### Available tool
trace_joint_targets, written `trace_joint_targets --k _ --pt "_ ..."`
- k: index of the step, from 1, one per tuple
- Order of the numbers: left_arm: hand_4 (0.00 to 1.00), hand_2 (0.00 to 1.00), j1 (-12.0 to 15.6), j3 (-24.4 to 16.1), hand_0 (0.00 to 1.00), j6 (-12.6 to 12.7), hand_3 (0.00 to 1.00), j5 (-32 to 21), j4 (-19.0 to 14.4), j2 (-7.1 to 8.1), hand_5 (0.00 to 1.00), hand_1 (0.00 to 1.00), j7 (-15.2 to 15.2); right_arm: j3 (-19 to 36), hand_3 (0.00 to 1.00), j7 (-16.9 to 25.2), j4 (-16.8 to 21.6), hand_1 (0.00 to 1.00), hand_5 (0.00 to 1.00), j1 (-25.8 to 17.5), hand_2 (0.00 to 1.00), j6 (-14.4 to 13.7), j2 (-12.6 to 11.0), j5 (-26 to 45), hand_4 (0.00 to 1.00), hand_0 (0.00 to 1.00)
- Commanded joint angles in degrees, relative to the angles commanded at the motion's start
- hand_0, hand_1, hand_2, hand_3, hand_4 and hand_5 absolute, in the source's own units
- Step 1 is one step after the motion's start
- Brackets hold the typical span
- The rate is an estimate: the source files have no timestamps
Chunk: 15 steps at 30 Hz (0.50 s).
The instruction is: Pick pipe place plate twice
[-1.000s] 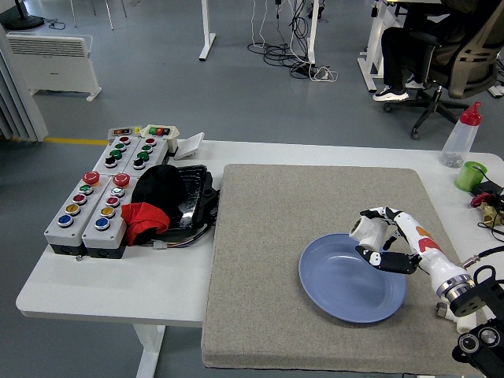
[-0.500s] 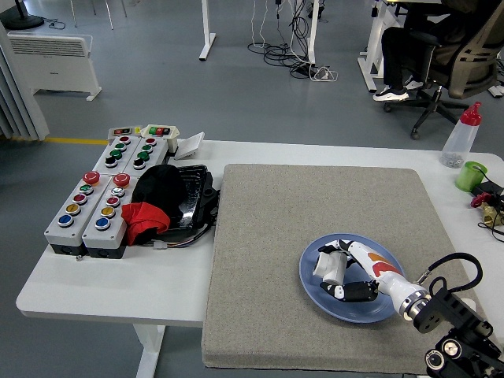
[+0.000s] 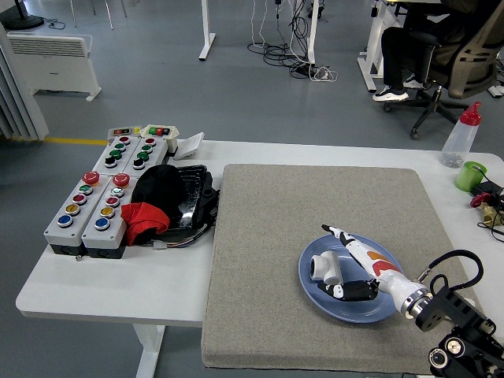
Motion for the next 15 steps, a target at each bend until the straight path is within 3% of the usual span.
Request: trace_joint_targets --k 7,11,15 --pt "0.646 0.64 0.2 -0.7 0.633 0.2 0.725 0.9 0.0 0.0 0.998 0.608 0.2 6.3 0.998 2.2 2.2 0.98 0.425 -3.2 0.998 -2.1 -0.8 1.1 0.887 0.998" --pt "0.647 0.639 0.4 -0.8 0.632 0.3 0.725 0.9 0.0 0.0 0.998 0.608 0.1 11.6 0.998 1.5 3.3 0.962 0.422 -5.6 0.998 -1.9 -2.8 -0.6 0.878 0.998" --pt "0.647 0.639 0.6 -1.4 0.632 0.4 0.725 1.7 0.0 0.0 0.998 0.608 0.4 17.4 0.998 0.3 4.8 0.962 0.422 -9.9 0.998 -0.5 -6.6 -2.8 0.878 0.998"
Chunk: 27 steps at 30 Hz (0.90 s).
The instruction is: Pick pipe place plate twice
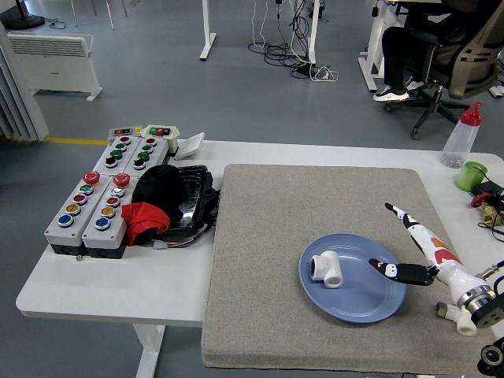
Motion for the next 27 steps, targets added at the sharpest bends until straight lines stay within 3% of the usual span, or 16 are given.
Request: trace_joint_targets --k 6,12,19,27 --pt "0.646 0.64 0.2 -0.7 0.632 0.2 0.725 0.9 0.0 0.0 0.998 0.607 0.2 4.3 0.976 0.0 3.3 0.939 0.417 -5.6 0.998 0.9 -2.6 -1.6 0.873 0.998" --pt "0.645 0.64 0.0 -0.9 0.632 0.1 0.725 1.4 0.0 0.0 0.998 0.607 0.3 6.7 0.955 0.7 6.0 0.932 0.412 -11.9 0.998 -0.1 -5.0 -3.2 0.868 0.998" --pt "0.642 0.64 -0.4 -0.6 0.632 0.1 0.726 0.8 0.1 0.0 0.998 0.608 0.1 9.6 0.941 2.1 5.6 0.925 0.402 -16.3 0.985 -1.0 -4.8 -3.4 0.859 0.998" --pt "0.641 0.639 -0.7 -0.6 0.632 0.1 0.725 0.7 0.1 0.0 0.998 0.608 0.1 10.5 0.934 3.7 3.9 0.924 0.396 -18.2 0.969 -1.2 -4.3 -3.0 0.853 0.998"
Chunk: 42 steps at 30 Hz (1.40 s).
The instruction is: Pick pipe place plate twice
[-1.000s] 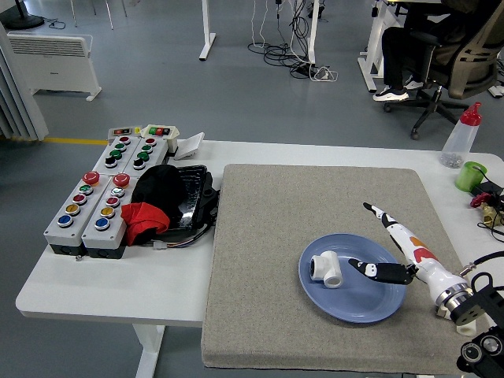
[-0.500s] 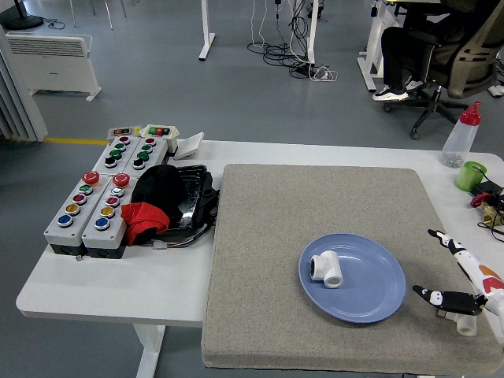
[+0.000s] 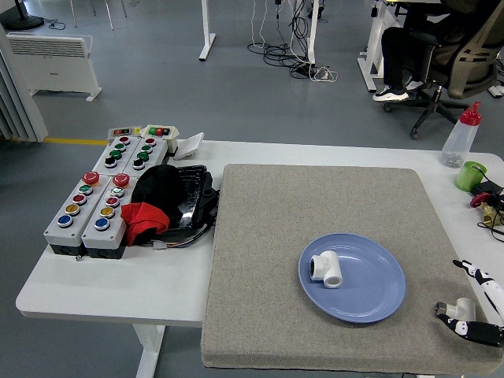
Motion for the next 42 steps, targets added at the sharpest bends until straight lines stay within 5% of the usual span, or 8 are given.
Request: trace_joint_targets --k 27,28,33,34,39,40,42 --pt "0.636 0.64 -0.7 -0.2 0.632 0.0 0.725 0.5 0.0 0.0 0.998 0.608 0.3 -0.2 0.867 8.0 -8.2 0.827 0.324 -0.9 0.9 -3.5 2.9 3.5 0.798 0.915" --pt "0.635 0.641 -0.7 -0.2 0.632 0.0 0.725 0.6 0.0 0.0 0.998 0.608 0.3 -0.2 0.844 8.3 -8.5 0.767 0.242 -0.9 0.827 -3.8 3.0 3.6 0.723 0.83" --pt "0.635 0.641 -0.7 -0.4 0.632 0.0 0.725 0.8 0.0 0.0 0.998 0.608 0.4 -0.6 0.844 10.3 -9.9 0.767 0.242 -0.8 0.827 -5.7 3.6 5.0 0.723 0.83" --pt "0.635 0.64 -0.7 -0.4 0.632 0.0 0.725 0.8 0.0 0.0 0.998 0.609 0.4 -0.6 0.799 10.4 -10.0 0.713 0.165 -0.7 0.758 -5.8 3.6 5.1 0.648 0.741" --pt "0.635 0.64 -0.7 -0.5 0.632 0.0 0.725 1.0 -0.1 0.0 0.998 0.609 0.5 -0.7 0.799 12.0 -10.3 0.713 0.165 -0.7 0.758 -7.1 3.9 6.3 0.648 0.741" --pt "0.634 0.641 -0.7 -0.6 0.632 0.0 0.725 1.1 -0.1 0.0 0.998 0.608 0.5 -0.7 0.766 12.1 -10.4 0.658 0.121 -0.6 0.674 -7.2 3.9 6.4 0.599 0.629" --pt "0.634 0.641 -0.7 -0.9 0.632 0.1 0.725 1.5 -0.1 0.0 0.998 0.608 0.6 -0.8 0.766 12.2 -10.4 0.658 0.121 -0.6 0.674 -7.2 3.9 6.6 0.599 0.629"
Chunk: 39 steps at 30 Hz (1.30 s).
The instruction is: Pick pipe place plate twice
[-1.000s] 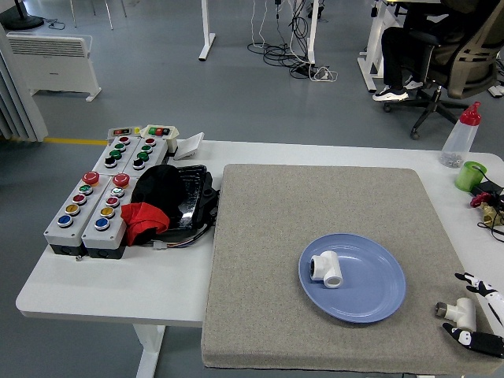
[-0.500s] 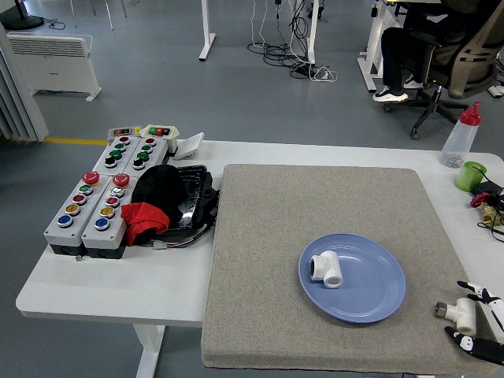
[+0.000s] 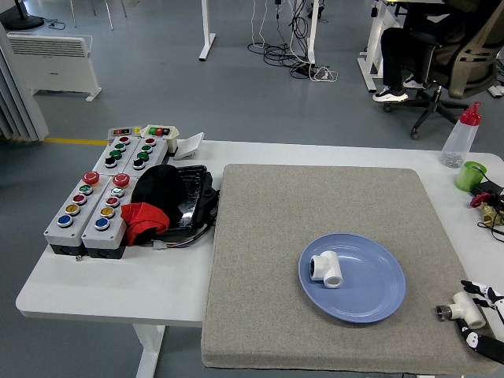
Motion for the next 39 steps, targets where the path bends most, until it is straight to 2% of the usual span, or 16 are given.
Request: trace_joint_targets --k 3,4,9,10,14,19,23,27,30,39 --pt "0.634 0.641 0.1 -0.2 0.632 0.1 0.725 0.3 0.0 0.0 0.998 0.608 0.1 -0.2 0.766 0.0 0.0 0.658 0.121 0.0 0.674 0.0 0.0 0.1 0.599 0.629" --pt "0.634 0.642 0.1 -0.3 0.632 0.1 0.725 0.3 0.0 0.0 0.998 0.609 0.1 -0.2 0.743 0.1 0.0 0.631 0.109 0.0 0.64 0.0 0.0 0.2 0.572 0.591" --pt "0.634 0.642 0.2 -0.5 0.632 0.1 0.725 0.7 0.0 0.0 0.998 0.609 0.2 -0.4 0.743 0.3 0.1 0.631 0.109 0.1 0.64 -0.5 0.0 0.7 0.572 0.591" --pt "0.633 0.642 0.3 -0.6 0.632 0.2 0.725 0.8 -0.1 0.0 0.998 0.609 0.2 -0.5 0.715 0.3 0.1 0.595 0.104 0.1 0.595 -0.7 0.0 0.9 0.549 0.55" --pt "0.633 0.642 0.4 -0.8 0.632 0.2 0.725 1.1 -0.1 0.0 0.998 0.609 0.4 -0.5 0.715 0.4 0.5 0.595 0.104 0.1 0.595 -1.0 -0.1 1.3 0.549 0.55" --pt "0.632 0.643 0.7 -1.3 0.632 0.3 0.725 1.7 -0.1 0.0 0.998 0.609 0.6 -0.2 0.713 0.3 2.6 0.593 0.106 0.1 0.589 -1.7 -0.2 1.3 0.539 0.54" --pt "0.63 0.643 0.9 -1.1 0.632 0.3 0.725 1.5 -0.2 0.0 0.998 0.609 0.7 -0.3 0.712 0.1 5.9 0.597 0.1 1.1 0.589 -2.4 -0.3 1.2 0.527 0.537" --pt "0.63 0.643 1.1 -0.4 0.632 0.1 0.725 0.7 -0.1 0.0 0.998 0.609 0.5 -2.4 0.712 -0.3 8.4 0.597 0.1 3.6 0.589 -2.4 -0.6 1.7 0.527 0.537" --pt "0.63 0.643 0.9 0.2 0.632 0.0 0.724 0.1 -0.1 0.0 0.998 0.609 0.4 -5.1 0.705 -0.5 8.9 0.593 0.086 6.4 0.59 -2.4 -0.5 2.1 0.502 0.537" --pt "0.63 0.642 0.5 0.9 0.633 -0.1 0.724 -0.8 0.0 0.0 0.998 0.609 0.2 -15.7 0.706 -2.1 4.7 0.6 0.085 16.1 0.595 -1.4 2.0 3.7 0.503 0.541"
